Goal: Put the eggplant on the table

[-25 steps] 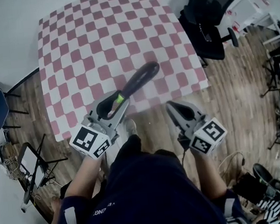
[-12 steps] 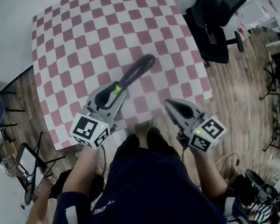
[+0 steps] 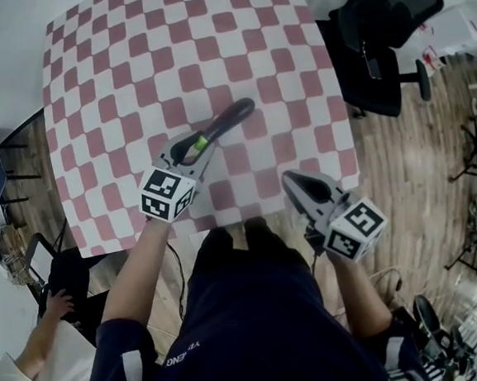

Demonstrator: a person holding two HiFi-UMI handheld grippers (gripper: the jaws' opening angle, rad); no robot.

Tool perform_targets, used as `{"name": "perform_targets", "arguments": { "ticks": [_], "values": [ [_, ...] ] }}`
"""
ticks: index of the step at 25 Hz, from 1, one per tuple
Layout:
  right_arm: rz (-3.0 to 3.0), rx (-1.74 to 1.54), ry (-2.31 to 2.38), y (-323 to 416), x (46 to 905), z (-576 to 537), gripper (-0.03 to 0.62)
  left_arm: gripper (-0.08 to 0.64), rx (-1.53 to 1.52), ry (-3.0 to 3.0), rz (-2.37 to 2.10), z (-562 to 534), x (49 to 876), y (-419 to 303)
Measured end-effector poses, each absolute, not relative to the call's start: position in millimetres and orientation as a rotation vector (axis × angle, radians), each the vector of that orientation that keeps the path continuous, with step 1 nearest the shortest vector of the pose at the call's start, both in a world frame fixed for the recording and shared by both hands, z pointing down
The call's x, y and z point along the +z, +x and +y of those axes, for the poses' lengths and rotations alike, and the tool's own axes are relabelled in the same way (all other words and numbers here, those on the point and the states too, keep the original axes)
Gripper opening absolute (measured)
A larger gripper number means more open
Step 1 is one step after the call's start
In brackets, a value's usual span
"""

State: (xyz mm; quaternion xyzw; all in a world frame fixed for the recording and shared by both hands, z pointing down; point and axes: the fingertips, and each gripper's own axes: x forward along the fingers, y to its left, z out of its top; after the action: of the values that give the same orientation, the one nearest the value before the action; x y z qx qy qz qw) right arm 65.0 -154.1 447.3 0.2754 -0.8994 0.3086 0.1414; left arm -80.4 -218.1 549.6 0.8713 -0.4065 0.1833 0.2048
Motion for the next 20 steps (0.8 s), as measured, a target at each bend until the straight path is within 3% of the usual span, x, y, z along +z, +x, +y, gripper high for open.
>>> {"name": "perform_targets", "arguments": {
  "ticks": [8, 20],
  "values": [
    [-2.529, 1.0, 0.791, 121, 489, -176, 0.015, 0.147, 0.768, 2.42, -0.986, -243, 632, -23],
    [-2.505, 1.059, 0.794, 150, 508, -185, 0.015, 0.155, 1.123, 2.397, -0.907, -245, 683, -19]
  ]
}}
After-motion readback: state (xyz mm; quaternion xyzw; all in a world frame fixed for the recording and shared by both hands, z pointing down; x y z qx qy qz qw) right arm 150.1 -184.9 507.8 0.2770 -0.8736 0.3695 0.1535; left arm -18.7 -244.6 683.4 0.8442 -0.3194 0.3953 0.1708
